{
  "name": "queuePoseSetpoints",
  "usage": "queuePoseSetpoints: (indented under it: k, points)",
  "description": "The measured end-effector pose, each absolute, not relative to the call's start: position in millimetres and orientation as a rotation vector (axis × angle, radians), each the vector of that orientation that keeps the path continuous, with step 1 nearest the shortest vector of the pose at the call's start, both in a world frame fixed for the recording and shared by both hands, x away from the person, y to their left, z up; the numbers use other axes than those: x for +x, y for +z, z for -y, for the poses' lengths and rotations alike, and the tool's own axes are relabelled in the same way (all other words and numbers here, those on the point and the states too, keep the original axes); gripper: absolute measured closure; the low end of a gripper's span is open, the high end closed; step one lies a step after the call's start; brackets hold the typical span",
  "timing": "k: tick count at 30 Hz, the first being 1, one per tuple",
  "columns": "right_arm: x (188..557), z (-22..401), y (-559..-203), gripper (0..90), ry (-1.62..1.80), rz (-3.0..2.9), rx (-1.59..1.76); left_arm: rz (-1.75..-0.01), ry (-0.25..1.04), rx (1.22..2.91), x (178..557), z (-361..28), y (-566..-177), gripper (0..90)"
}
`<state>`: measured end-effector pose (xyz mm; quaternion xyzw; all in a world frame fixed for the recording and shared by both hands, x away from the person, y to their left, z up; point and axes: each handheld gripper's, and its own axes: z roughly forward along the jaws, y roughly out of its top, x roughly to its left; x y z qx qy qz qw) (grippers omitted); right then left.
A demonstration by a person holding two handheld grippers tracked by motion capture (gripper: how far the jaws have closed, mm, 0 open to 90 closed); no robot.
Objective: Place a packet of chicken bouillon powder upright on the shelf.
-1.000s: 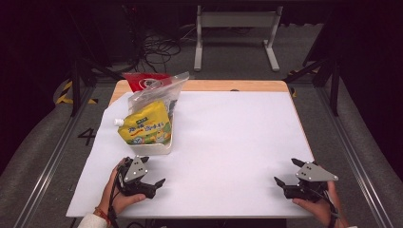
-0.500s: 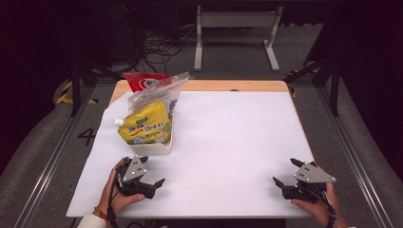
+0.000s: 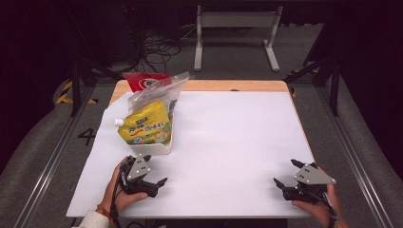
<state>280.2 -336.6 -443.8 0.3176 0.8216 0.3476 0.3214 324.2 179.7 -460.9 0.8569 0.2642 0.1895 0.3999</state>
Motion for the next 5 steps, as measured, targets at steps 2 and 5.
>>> queuePoseSetpoints:
  k: [2,5]
  points:
    - [280.3,337.0,-443.8,13.4,0.916,-2.157,0.836,-0.664,0.483,2.171,324.0,-178.6,-461.0,6.1]
    - [279.3,336.7,-443.9,13.5,0.916,-2.162,0.834,-0.661,0.481,2.17,323.5,-177.5,-460.5,6.1]
